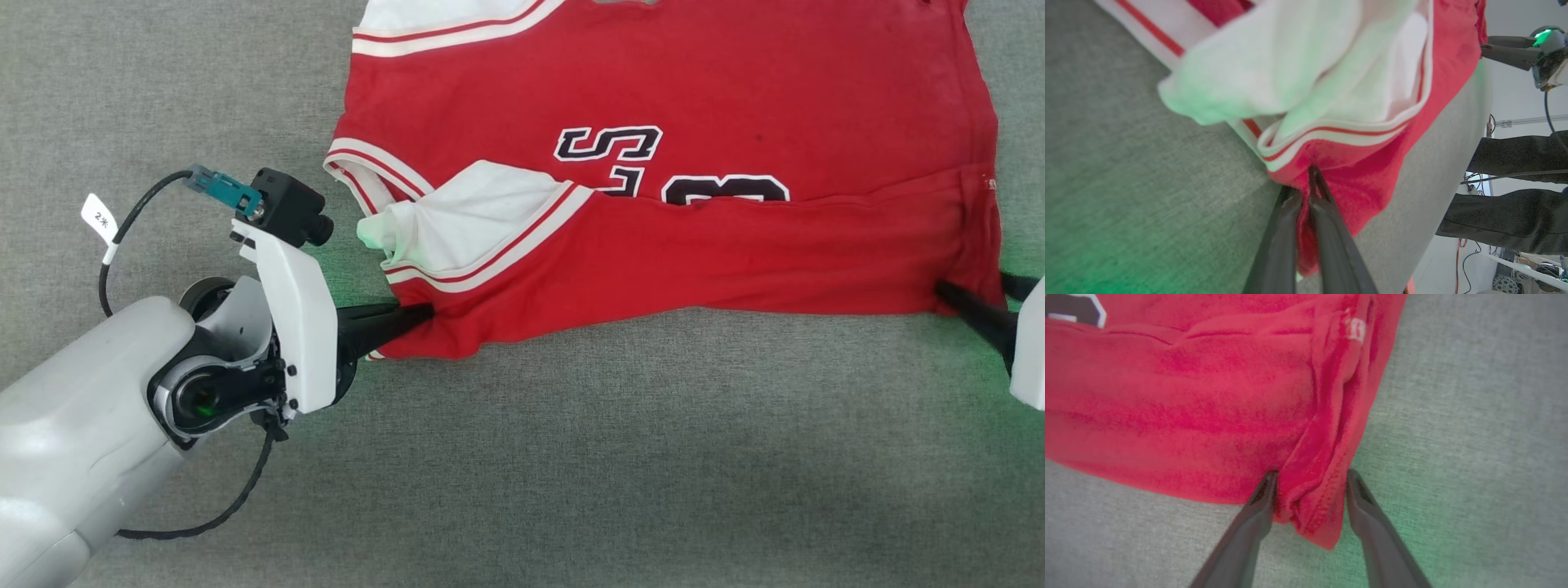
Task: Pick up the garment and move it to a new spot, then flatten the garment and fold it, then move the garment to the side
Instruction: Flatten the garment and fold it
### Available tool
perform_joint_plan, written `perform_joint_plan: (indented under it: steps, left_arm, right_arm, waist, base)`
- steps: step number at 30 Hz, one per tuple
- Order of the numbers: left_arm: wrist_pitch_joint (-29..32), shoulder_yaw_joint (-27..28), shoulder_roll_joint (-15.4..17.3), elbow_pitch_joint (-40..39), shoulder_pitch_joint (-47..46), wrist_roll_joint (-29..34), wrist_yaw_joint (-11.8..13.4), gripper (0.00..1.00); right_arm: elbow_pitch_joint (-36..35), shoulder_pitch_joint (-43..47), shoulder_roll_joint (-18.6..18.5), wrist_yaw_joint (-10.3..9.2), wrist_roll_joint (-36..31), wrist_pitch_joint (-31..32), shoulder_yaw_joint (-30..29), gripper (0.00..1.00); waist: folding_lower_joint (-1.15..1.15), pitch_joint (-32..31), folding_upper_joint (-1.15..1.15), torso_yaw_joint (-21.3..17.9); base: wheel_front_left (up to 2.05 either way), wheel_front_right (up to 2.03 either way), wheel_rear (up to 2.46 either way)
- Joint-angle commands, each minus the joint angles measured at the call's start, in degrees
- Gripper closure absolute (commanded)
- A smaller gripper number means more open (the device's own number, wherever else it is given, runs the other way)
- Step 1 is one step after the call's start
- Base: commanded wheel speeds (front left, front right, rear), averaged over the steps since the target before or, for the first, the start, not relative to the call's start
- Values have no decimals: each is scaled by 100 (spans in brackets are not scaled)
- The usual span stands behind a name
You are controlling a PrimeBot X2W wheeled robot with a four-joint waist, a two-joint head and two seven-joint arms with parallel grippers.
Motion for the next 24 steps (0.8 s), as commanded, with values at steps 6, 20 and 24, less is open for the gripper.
perform_joint_plan:
  steps: [6, 20, 24]
  left_arm:
    - [-175, -63, 107, -96, 325, -7, 29, 100]
    - [-643, -41, 1253, -1708, 1240, -266, 104, 100]
    - [-880, -57, 1429, -2082, 1504, -248, 237, 100]
  right_arm:
    - [-19, 275, -15, -3, 115, -209, -33, 100]
    - [-986, 1579, -426, -1, 523, 70, -454, 100]
    - [-1160, 1926, -409, -1, 587, 23, -614, 100]
  waist:
    - [0, -186, 0, 10]
    - [0, -515, 0, 98]
    - [0, -529, 0, 114]
  base:
    - [0, 0, 0]
    - [0, 0, 0]
    - [0, 0, 0]
